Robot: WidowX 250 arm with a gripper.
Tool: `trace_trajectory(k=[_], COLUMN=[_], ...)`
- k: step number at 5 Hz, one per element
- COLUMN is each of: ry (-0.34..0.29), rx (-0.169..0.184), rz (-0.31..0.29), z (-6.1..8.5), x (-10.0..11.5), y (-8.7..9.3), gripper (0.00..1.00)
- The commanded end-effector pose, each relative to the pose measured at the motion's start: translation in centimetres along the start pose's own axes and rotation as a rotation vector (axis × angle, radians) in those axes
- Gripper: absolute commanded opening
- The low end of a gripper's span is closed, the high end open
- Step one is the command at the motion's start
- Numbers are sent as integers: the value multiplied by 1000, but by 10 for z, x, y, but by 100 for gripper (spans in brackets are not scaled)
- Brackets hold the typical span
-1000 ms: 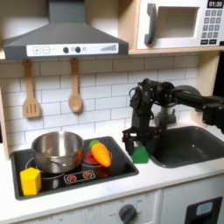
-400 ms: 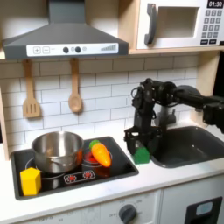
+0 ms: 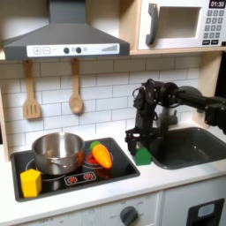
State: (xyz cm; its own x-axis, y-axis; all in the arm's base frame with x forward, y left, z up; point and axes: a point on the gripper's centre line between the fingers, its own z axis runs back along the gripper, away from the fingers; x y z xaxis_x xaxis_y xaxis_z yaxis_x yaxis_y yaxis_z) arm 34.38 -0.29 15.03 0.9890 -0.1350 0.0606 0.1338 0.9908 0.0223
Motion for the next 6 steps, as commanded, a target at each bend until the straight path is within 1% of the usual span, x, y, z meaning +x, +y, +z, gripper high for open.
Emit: trace_trajectory(k=[1,2,3,4,5,6], ry=[39,35,35,23,16,23], rx=[-4,-5,-5,-7,-16,-31], rz=[-3,-15,-23,-21,-17,-1], z=[-12,-12,-13,-9,-6,-3], x=[-2,-4,-5,-7,-8,-13], y=[3,2,3,5,7,8], gripper=[100,100,0,0,0,0])
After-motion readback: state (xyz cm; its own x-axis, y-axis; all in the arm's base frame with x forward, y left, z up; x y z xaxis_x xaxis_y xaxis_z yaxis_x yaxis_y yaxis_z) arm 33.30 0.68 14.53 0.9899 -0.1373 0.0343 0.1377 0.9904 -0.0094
